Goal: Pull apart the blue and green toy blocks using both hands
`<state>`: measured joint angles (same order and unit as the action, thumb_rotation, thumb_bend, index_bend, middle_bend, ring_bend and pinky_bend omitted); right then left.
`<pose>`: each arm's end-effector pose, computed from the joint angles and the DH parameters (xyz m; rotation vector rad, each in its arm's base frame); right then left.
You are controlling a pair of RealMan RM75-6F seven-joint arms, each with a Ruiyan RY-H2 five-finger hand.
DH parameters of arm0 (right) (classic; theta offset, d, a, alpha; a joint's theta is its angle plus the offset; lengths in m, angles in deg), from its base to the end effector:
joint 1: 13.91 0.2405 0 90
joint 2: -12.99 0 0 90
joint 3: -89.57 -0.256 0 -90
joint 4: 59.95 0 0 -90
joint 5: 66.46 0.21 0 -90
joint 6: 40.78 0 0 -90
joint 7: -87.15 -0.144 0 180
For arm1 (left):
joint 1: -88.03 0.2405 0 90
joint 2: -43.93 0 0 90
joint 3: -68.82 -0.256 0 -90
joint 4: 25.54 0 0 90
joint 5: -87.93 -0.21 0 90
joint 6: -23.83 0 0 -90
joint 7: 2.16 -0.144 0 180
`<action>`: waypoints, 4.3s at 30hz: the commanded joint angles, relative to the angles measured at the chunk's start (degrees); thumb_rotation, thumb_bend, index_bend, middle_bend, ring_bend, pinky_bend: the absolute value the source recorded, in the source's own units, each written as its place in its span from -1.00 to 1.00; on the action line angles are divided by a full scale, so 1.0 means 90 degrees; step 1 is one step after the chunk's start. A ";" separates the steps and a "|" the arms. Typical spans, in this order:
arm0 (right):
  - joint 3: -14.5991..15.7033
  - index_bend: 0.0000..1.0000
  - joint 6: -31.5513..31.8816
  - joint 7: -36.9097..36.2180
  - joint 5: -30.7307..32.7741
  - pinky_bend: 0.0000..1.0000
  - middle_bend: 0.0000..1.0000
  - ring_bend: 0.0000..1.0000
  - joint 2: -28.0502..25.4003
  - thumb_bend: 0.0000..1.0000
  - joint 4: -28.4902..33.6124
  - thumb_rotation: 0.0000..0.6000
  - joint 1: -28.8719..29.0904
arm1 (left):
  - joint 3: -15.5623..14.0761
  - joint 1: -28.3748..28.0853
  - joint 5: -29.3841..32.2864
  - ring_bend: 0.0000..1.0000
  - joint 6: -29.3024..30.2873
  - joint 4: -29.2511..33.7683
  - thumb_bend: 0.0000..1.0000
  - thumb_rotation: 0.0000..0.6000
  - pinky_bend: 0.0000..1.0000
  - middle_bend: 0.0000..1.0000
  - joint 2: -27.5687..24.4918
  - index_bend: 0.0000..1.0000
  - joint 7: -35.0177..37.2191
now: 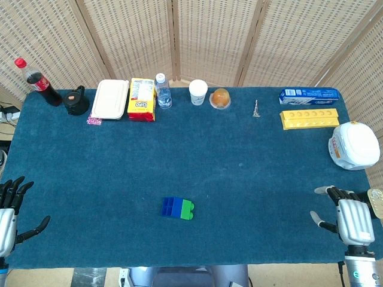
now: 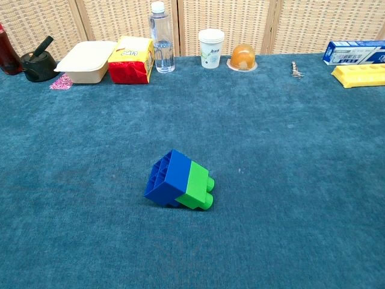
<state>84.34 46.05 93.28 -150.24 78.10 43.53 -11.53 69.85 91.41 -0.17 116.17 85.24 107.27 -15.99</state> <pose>-0.2778 -0.1737 0.1503 1.2718 -0.9782 0.9772 -0.2615 0.1321 0.1551 -1.2560 -0.9616 -0.9117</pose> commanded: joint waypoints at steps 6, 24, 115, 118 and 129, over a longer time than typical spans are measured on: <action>-0.0018 -0.24 -0.0027 0.0003 0.0034 -0.35 -0.18 -0.13 0.0014 -0.48 0.0004 1.00 0.0024 | 0.0025 -0.0037 0.0018 -1.00 -0.0028 0.0032 -0.48 0.62 -0.95 -0.79 -0.0007 -0.66 -0.0040; 0.0024 -0.24 0.0083 -0.0044 0.0010 -0.35 -0.18 -0.13 -0.0015 -0.48 -0.0001 1.00 -0.0056 | -0.0045 -0.0216 -0.0076 -1.00 -0.0344 0.0154 -0.48 0.62 -0.95 -0.79 -0.0109 -0.66 0.0071; 0.0067 -0.24 0.0414 -0.0420 0.0061 -0.36 -0.18 -0.13 -0.0308 -0.48 -0.0042 1.00 -0.0417 | 0.0217 -0.6650 0.5123 -0.39 -0.4821 -0.1089 -0.25 0.65 -0.13 -0.29 0.2871 0.05 -0.2057; 0.0065 -0.24 0.0413 -0.0423 0.0064 -0.36 -0.18 -0.13 -0.0320 -0.48 -0.0026 1.00 -0.0424 | 0.0249 -0.6672 0.5143 -0.36 -0.4807 -0.1133 -0.24 0.66 -0.11 -0.27 0.2933 0.08 -0.2000; 0.0054 -0.25 0.0065 -0.0649 -0.0013 -0.28 -0.18 -0.13 -0.0355 -0.48 0.0055 1.00 -0.0221 | 0.0781 -0.6479 0.4496 -0.35 -0.5100 -0.0927 -0.24 0.65 -0.11 -0.25 0.2434 0.09 -0.0813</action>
<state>84.86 47.30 87.86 -150.23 74.88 43.94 -13.99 75.55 32.54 42.12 71.48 76.05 130.86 -25.73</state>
